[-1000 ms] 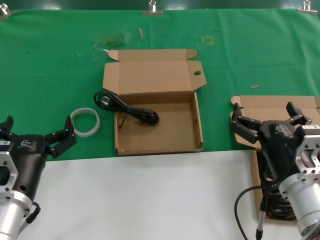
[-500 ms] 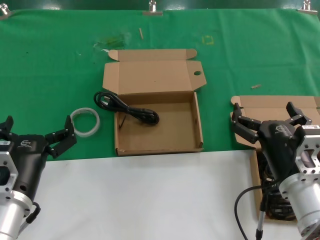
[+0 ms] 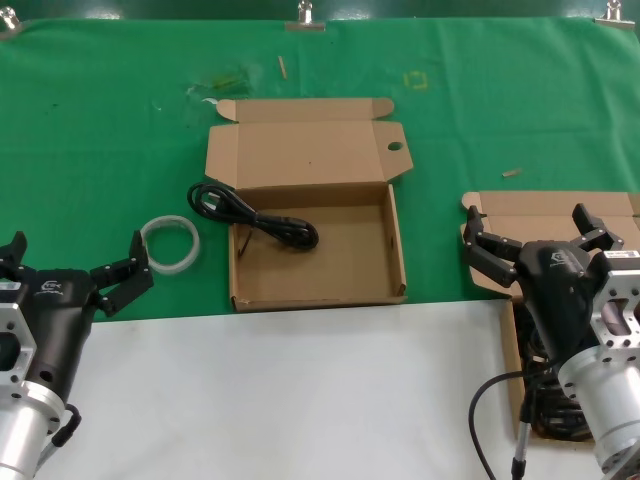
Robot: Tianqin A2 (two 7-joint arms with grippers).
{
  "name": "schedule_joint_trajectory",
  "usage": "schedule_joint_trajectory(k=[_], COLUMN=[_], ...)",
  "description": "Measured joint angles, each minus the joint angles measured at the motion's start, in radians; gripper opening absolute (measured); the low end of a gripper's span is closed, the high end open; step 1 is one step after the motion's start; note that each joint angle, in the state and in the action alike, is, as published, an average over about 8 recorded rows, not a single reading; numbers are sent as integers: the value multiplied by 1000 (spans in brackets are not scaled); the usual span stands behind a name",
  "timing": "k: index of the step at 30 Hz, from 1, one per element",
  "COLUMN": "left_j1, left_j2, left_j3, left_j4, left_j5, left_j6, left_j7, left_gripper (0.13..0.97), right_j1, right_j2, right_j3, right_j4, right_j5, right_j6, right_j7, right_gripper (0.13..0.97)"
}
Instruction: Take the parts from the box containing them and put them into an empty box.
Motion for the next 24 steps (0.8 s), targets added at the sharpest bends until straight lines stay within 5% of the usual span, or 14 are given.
schedule_joint_trajectory(k=[24], left_j1=[0], left_j2=[0], left_j3=[0], left_j4=[0], left_j5=[0], left_j6=[0], left_j7=[0], left_gripper=[966], right_j1=[0], right_j2=[0], right_j3=[0], right_j4=[0], right_j5=[0], right_j6=[0], right_j7=[0], right_gripper=[966])
